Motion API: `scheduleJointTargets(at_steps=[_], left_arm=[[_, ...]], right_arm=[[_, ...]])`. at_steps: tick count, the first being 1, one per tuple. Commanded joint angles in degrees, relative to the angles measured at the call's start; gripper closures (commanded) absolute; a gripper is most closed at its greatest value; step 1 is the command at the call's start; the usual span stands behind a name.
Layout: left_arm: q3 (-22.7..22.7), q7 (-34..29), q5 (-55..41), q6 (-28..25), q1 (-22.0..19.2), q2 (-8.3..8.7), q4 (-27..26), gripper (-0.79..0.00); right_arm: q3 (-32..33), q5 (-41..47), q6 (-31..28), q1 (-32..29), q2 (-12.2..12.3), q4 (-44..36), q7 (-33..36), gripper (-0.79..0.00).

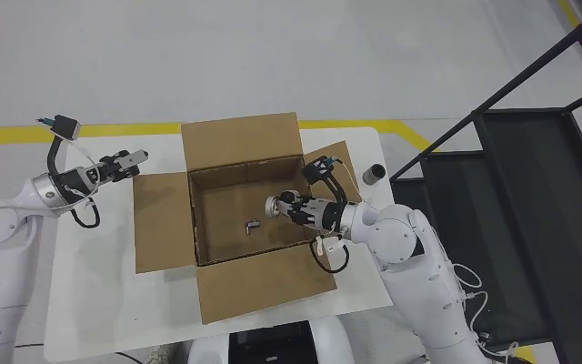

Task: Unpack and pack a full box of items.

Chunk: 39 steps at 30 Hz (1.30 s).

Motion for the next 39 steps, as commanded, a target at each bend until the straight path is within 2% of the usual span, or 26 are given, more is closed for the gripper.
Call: scheduleJointTargets(at_steps=[1,5,9,17,25,30,33,39], left_arm=[[0.00,0.00,0.00,0.00,0.00,0.00,0.00,-0.785],[0.00,0.00,0.00,0.00,0.00,0.00,0.00,-0.785],[0.00,0.00,0.00,0.00,0.00,0.00,0.00,-0.785],[0.00,0.00,0.00,0.00,0.00,0.00,0.00,-0.785],[0.00,0.00,0.00,0.00,0.00,0.00,0.00,-0.785],[0.00,0.00,0.00,0.00,0.00,0.00,0.00,-0.785],[0.00,0.00,0.00,0.00,0.00,0.00,0.00,-0.785],[0.00,0.00,0.00,0.00,0.00,0.00,0.00,-0.785]], right_arm=[[0.00,0.00,0.00,0.00,0.00,0.00,0.00,0.000],[0.23,1.89,-0.15,-0.76,0.16,-0.26,-0.26,0.000],[4.19,6.43,-1.33,-2.95,0.91,-2.35,1.24,0.000],[18.76,14.74,-3.09,-10.21,2.69,-6.53,1.34,0.000],[32.29,21.07,-3.31,-15.84,3.85,-4.11,-1.59,0.000],[36.20,17.36,-0.19,-18.09,4.31,-1.07,-4.80,0.000],[35.95,15.55,3.06,-19.07,4.36,0.06,-6.66,0.000],[33.75,5.74,9.77,-20.14,4.63,2.46,-9.42,0.000]])
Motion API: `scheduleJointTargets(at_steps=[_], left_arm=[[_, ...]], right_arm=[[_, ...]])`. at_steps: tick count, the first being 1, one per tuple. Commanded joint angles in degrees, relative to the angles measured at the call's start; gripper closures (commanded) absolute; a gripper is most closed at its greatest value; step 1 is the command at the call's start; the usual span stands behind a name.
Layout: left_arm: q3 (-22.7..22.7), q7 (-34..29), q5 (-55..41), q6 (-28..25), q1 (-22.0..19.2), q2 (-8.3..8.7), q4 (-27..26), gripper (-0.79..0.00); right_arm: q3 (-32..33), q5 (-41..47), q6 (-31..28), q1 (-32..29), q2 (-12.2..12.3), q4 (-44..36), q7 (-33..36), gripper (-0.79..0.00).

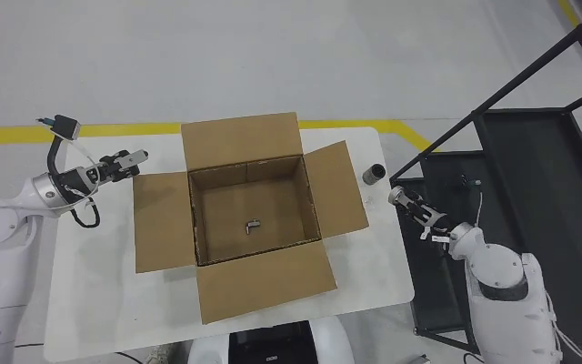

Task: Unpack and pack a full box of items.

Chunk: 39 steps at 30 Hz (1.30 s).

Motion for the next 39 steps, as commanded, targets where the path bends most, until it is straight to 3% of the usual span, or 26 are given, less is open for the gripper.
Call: scheduleJointTargets(at_steps=[1,11,21,31,39], left_arm=[[0.00,0.00,0.00,0.00,0.00,0.00,0.00,-0.785],[0.00,0.00,0.00,0.00,0.00,0.00,0.00,-0.785],[0.00,0.00,0.00,0.00,0.00,0.00,0.00,-0.785],[0.00,0.00,0.00,0.00,0.00,0.00,0.00,-0.785],[0.00,0.00,0.00,0.00,0.00,0.00,0.00,-0.785]], right_arm=[[-0.90,-3.11,1.98,-0.07,0.08,1.15,-0.62,0.000],[-9.15,-17.92,10.48,1.92,0.31,7.46,-1.44,0.000],[-19.35,-32.38,17.51,8.76,0.16,15.31,-0.84,0.000],[-23.69,-38.85,21.18,13.07,-0.05,19.35,1.71,0.000],[-24.67,-38.78,21.37,14.16,-0.21,21.09,2.81,0.000]])
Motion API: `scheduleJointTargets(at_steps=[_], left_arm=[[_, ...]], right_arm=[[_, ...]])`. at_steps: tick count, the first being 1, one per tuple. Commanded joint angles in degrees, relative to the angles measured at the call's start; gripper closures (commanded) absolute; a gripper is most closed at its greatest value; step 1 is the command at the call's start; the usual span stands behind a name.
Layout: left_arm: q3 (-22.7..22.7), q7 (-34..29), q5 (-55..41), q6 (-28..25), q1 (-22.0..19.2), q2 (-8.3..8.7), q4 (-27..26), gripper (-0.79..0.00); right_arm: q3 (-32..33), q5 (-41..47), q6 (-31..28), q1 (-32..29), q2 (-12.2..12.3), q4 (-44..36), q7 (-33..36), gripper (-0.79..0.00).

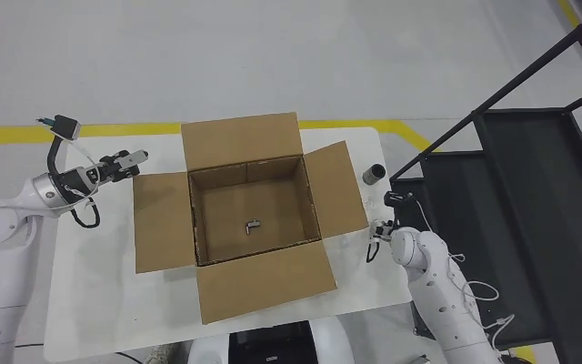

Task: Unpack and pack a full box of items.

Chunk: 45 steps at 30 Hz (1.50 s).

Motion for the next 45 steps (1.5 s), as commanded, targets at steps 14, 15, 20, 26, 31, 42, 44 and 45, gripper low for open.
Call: scheduleJointTargets(at_steps=[14,15,20,26,31,42,44,45], left_arm=[[0.00,0.00,0.00,0.00,0.00,0.00,0.00,-0.785],[0.00,0.00,0.00,0.00,0.00,0.00,0.00,-0.785],[0.00,0.00,0.00,0.00,0.00,0.00,0.00,-0.785],[0.00,0.00,0.00,0.00,0.00,0.00,0.00,-0.785],[0.00,0.00,0.00,0.00,0.00,0.00,0.00,-0.785],[0.00,0.00,0.00,0.00,0.00,0.00,0.00,-0.785],[0.00,0.00,0.00,0.00,0.00,0.00,0.00,-0.785],[0.00,0.00,0.00,0.00,0.00,0.00,0.00,-0.785]], right_arm=[[0.19,-0.80,1.60,1.03,-0.07,1.72,0.37,-0.785],[0.45,-0.85,1.64,0.72,-0.04,1.28,0.33,-0.785],[2.95,1.21,1.30,-1.51,0.14,-3.21,-0.24,-0.785],[9.22,9.00,-1.80,-6.89,0.47,-12.20,-1.27,-0.785],[14.23,14.26,-3.40,-11.51,0.56,-20.31,-4.20,-0.785],[20.16,33.00,-21.97,-18.34,-0.04,-35.74,-20.00,-0.785],[18.63,32.72,-25.10,-18.11,0.07,-37.82,-19.53,-0.785],[17.85,32.18,-25.49,-17.70,0.12,-38.54,-19.16,-0.785]])
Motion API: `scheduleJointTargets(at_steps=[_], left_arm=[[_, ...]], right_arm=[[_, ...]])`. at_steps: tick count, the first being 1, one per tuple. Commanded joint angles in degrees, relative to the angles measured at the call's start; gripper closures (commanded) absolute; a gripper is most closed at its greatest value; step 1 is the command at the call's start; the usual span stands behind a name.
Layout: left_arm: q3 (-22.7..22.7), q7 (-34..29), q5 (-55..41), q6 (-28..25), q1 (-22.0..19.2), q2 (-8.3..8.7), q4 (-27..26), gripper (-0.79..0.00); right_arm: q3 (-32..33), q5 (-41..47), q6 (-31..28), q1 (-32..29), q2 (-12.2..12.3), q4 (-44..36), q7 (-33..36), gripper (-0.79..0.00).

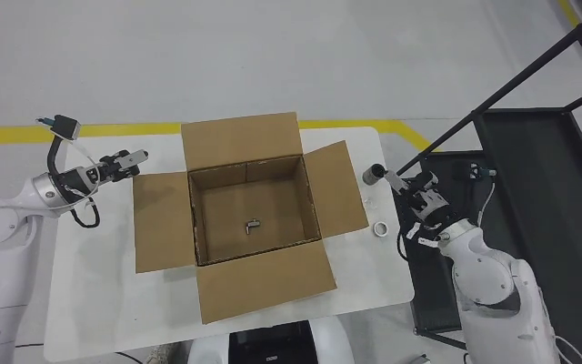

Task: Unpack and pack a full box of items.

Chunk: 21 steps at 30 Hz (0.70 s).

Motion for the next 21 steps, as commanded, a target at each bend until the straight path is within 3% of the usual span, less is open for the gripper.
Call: scheduleJointTargets(at_steps=[1,6,9,16,21], left_arm=[[0.00,0.00,0.00,0.00,0.00,0.00,0.00,-0.785],[0.00,0.00,0.00,0.00,0.00,0.00,0.00,-0.785],[0.00,0.00,0.00,0.00,0.00,0.00,0.00,-0.785],[0.00,0.00,0.00,0.00,0.00,0.00,0.00,-0.785],[0.00,0.00,0.00,0.00,0.00,0.00,0.00,-0.785]], right_arm=[[-2.05,0.07,-1.65,1.02,0.10,-1.51,1.19,-0.785],[-9.80,-2.09,-5.83,6.33,0.63,-4.07,9.15,-0.785],[-16.64,-4.56,-5.20,10.60,0.78,-3.69,15.03,-0.785],[-34.25,-15.34,4.37,24.68,-0.01,5.95,27.60,-0.785],[-41.57,-18.85,12.81,33.37,-1.24,12.42,31.59,-0.785]])
